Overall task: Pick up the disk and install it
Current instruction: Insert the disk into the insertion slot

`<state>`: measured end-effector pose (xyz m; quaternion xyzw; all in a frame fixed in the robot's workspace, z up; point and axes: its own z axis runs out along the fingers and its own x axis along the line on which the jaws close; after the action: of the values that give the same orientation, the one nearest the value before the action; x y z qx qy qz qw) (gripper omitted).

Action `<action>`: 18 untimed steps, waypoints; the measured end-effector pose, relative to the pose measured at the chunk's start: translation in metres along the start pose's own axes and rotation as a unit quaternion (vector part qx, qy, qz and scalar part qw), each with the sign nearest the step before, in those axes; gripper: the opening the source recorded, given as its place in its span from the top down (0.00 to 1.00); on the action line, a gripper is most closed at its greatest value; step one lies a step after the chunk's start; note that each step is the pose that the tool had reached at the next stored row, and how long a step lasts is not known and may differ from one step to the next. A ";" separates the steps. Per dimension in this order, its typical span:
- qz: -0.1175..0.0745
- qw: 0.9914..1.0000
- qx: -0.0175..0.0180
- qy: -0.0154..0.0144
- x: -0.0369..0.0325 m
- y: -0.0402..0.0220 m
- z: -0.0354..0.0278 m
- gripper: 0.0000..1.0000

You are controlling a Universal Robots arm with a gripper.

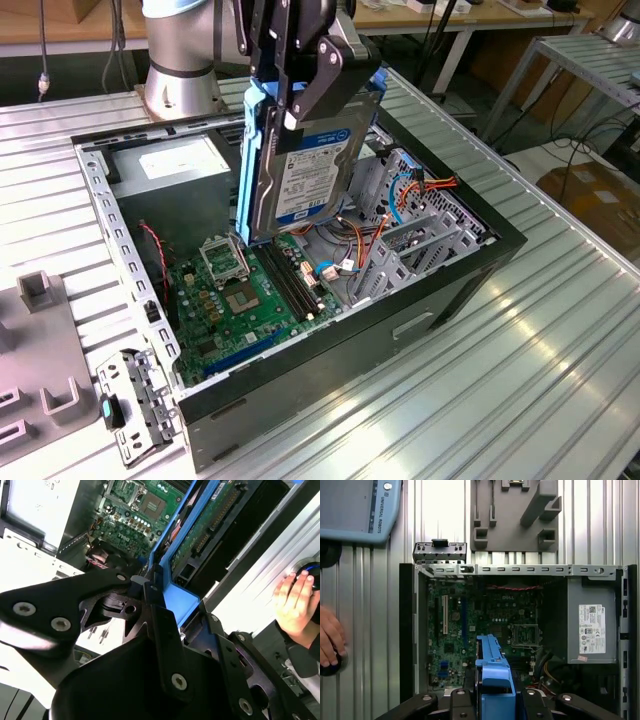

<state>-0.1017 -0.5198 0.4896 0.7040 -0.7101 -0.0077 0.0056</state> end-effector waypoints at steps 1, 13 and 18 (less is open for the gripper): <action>0.000 1.000 0.000 0.000 0.0000 -0.0026 0.0001 0.63; 0.000 1.000 0.000 0.000 -0.0001 -0.0146 0.0003 0.63; 0.000 1.000 0.000 0.000 0.0002 -0.0146 0.0003 0.63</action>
<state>-0.0871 -0.5202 0.4891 0.7040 -0.7101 -0.0076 0.0057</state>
